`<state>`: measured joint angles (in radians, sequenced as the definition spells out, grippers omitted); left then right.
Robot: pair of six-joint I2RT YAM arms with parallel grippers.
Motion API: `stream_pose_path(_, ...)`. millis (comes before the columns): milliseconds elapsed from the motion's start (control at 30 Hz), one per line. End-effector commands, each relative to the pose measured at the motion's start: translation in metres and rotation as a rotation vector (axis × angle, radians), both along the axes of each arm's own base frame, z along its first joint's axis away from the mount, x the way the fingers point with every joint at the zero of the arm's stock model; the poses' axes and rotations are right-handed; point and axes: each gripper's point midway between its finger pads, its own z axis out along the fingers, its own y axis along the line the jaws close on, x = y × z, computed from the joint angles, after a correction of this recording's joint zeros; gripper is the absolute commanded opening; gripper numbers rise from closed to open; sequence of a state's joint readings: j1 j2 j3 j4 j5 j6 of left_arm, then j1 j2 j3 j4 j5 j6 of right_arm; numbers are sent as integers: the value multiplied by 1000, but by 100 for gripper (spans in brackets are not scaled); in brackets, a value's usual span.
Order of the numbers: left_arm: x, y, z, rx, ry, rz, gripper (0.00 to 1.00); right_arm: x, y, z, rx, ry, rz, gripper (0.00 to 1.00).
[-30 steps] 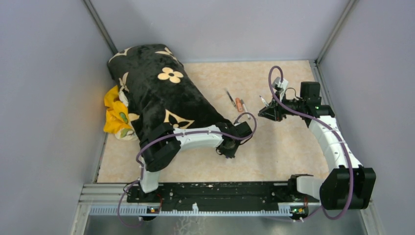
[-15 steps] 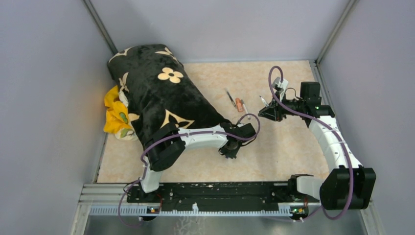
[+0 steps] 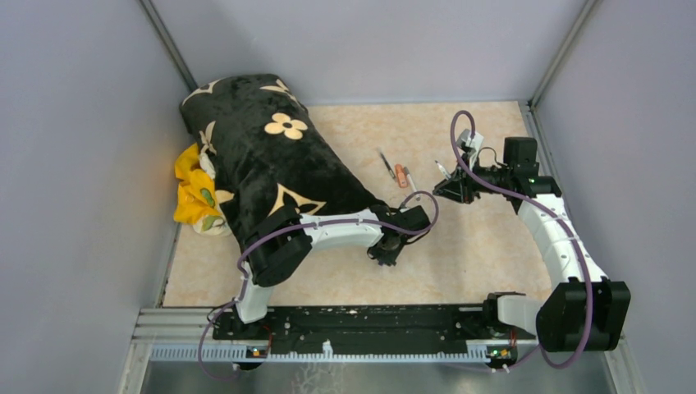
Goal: Insert the pens into the pen caps
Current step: Insert the pen cap onto the pen.
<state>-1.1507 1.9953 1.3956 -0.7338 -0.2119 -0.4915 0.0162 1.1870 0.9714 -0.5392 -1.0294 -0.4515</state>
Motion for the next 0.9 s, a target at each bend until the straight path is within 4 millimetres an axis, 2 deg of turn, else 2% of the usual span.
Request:
stream_pose_path(0, -16, 17, -44, 102, 80, -48, 29, 5, 0, 23, 19, -77, 16, 0)
stream_pose_path(233, -22, 15, -51, 78, 126, -93, 19, 2, 1, 26, 27, -86, 27, 0)
stream_pose_path(400, -34, 16, -63, 18, 206, -127, 0, -2, 2, 30, 36, -96, 36, 0)
stream_pose_path(533, -38, 19, -64, -16, 226, -132, 0, -5, 4, 35, 47, -112, 45, 0)
stream_pose_path(567, -37, 18, -61, -27, 214, -131, 0, -3, -3, 37, 48, -116, 24, 0)
stream_pose_path(700, -27, 5, -37, -128, 139, -144, 0, -8, 0, 40, 65, -132, 41, 0)
stream_pose_path(867, 3, -11, 5, -242, -56, -135, 0, -19, 4, 43, 96, -178, 83, 0)
